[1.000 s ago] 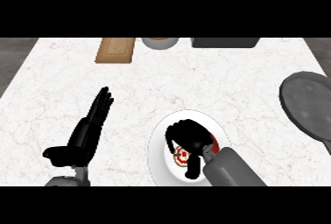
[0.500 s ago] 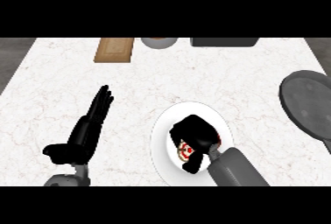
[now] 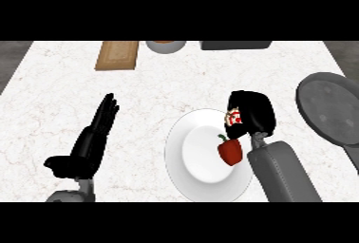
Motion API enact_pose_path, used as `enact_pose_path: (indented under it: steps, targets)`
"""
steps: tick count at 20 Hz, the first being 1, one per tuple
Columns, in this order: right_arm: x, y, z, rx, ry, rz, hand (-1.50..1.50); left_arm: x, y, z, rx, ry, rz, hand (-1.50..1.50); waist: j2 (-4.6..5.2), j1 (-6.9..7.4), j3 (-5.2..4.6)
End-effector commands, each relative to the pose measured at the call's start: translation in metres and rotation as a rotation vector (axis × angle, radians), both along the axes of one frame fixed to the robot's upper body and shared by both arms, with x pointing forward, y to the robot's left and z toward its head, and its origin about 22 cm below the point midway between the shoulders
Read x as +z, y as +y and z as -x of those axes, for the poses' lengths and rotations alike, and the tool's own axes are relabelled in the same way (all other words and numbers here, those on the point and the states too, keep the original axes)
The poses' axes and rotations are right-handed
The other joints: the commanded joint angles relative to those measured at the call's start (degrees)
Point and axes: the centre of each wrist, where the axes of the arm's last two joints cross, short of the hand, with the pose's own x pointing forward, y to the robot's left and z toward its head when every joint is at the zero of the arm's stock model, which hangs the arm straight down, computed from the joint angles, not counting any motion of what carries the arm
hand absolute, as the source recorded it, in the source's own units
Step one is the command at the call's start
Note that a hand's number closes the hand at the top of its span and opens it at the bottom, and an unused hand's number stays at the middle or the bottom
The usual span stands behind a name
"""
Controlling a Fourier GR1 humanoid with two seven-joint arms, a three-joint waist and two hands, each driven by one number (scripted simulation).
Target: Pick the cupcake from the plate and place it in the pan
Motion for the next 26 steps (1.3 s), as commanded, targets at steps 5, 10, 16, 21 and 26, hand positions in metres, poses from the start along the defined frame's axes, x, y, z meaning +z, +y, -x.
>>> enact_pose_path:
  steps: [5,10,16,21,26]
  targets:
    - [0.078,-0.009,-0.023,-0.554,-0.320,-0.080,1.50,-0.005,-0.007,0.009,-0.033,-0.008,0.023,0.00,0.11,1.80,0.05]
    - [0.088,-0.021,-0.026,-0.683,-0.407,-0.164,1.50,-0.001,-0.016,-0.006,-0.034,-0.016,-0.014,0.00,0.43,1.81,0.12]
    - [0.067,-0.069,-0.017,-0.810,-0.462,-0.247,1.50,0.003,-0.014,-0.006,-0.028,-0.008,-0.002,0.00,0.41,1.97,0.13]
    - [0.052,-0.120,-0.026,-0.848,-0.502,-0.187,1.50,-0.007,0.002,0.002,-0.026,-0.008,0.013,0.00,0.48,2.32,0.12]
    - [0.022,-0.182,-0.017,-0.913,-0.569,0.001,1.50,0.012,-0.008,0.004,-0.033,-0.030,-0.001,0.00,0.60,2.69,0.17]
